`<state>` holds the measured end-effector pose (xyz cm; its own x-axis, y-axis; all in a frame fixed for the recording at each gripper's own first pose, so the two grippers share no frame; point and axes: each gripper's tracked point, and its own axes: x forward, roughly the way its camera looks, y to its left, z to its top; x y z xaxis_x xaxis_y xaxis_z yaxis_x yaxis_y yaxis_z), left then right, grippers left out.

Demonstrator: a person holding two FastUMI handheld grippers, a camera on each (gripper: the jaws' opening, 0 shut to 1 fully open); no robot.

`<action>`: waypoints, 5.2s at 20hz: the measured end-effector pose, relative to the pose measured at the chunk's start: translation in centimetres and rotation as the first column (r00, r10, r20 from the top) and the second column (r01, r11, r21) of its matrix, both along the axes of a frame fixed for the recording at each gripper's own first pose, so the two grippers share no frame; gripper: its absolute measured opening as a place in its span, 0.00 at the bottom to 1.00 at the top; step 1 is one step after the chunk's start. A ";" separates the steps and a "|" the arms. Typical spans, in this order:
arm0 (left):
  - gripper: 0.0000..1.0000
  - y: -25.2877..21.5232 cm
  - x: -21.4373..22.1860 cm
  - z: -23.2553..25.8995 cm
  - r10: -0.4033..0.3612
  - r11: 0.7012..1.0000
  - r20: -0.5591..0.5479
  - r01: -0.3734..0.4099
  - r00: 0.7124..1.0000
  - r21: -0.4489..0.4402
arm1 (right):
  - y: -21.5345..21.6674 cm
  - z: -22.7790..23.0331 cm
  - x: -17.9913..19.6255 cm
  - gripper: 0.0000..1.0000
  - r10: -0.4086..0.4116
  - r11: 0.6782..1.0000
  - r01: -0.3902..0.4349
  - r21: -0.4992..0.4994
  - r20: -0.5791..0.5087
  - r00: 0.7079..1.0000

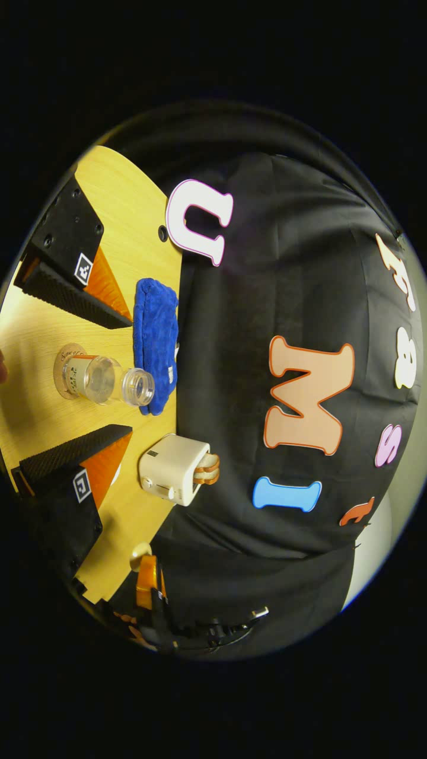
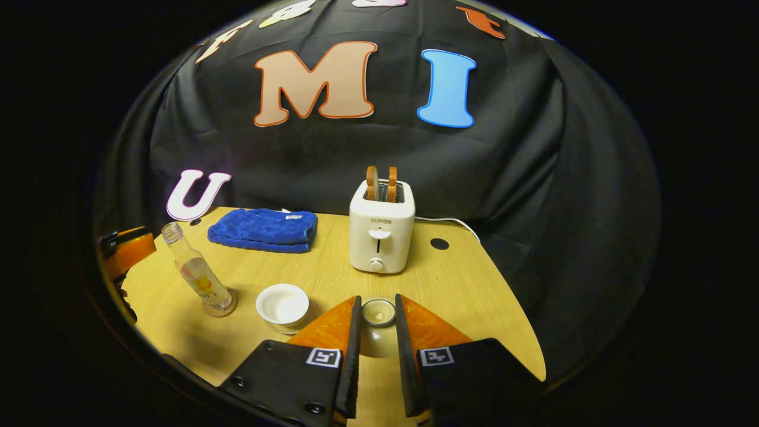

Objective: Open the teacup lid with one hand, grasp the water bottle and pour water into the teacup with the other hand; after pouring, place the water bottle on the coaster and then close the teacup lid.

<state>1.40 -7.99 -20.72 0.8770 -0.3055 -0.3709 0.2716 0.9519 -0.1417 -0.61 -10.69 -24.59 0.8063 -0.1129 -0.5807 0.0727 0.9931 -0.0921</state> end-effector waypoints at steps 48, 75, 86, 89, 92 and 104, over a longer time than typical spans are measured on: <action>0.70 -5.3 3.6 -12.1 -0.326 0.614 -0.184 0.356 0.927 0.704 | -6.1 -0.6 -4.2 0.32 -0.100 0.994 0.101 0.042 -0.033 0.994; 0.70 -6.0 5.1 -13.8 -0.395 -0.197 -0.512 0.474 0.763 0.858 | -10.3 -4.4 -7.5 0.34 -0.161 0.975 0.170 0.145 -0.071 0.984; 0.70 -5.3 5.7 -11.8 -0.285 -0.468 -0.620 0.459 0.731 0.755 | -10.8 -5.2 -7.8 0.35 -0.160 0.970 0.171 0.172 -0.075 0.984; 0.70 -5.6 6.1 -10.5 -0.265 -0.525 -0.621 0.430 0.737 0.734 | -10.3 -5.4 -8.0 0.33 -0.149 0.971 0.160 0.179 -0.073 0.986; 0.70 -5.7 6.2 -9.7 -0.229 -0.575 -0.636 0.425 0.737 0.699 | -9.9 -5.5 -7.8 0.34 -0.142 0.970 0.152 0.191 -0.064 0.988; 0.70 -5.8 6.5 -7.8 -0.165 -0.666 -0.641 0.395 0.750 0.633 | -9.4 -5.5 -7.8 0.34 -0.106 0.966 0.112 0.234 -0.038 0.994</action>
